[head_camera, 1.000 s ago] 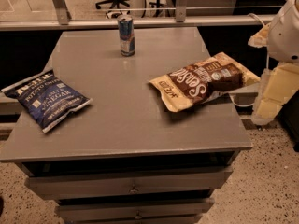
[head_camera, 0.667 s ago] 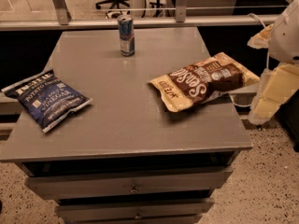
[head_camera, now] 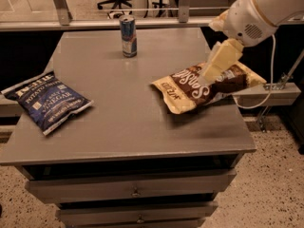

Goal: Pick redbull can

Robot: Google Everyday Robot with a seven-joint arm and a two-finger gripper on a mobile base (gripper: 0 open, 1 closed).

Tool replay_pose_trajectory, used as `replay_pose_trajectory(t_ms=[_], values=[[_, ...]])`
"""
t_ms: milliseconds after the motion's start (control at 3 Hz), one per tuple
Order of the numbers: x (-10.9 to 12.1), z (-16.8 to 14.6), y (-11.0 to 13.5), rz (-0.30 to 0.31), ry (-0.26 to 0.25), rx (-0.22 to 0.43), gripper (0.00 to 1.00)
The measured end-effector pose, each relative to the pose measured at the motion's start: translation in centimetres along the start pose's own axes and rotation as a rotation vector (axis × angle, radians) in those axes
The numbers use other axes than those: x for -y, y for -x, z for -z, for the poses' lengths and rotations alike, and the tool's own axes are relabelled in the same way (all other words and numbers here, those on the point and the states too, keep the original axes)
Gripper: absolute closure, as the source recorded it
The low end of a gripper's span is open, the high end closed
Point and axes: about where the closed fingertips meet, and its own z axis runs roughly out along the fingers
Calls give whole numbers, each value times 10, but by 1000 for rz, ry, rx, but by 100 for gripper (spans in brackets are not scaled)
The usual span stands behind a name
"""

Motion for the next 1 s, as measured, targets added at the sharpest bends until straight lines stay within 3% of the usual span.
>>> replay_pose_trajectory(t_ms=[333, 667, 1000], values=[[28, -39, 40, 1, -34, 130, 0], [28, -41, 41, -1, -34, 138, 0], [36, -67, 56, -33, -32, 246, 0]])
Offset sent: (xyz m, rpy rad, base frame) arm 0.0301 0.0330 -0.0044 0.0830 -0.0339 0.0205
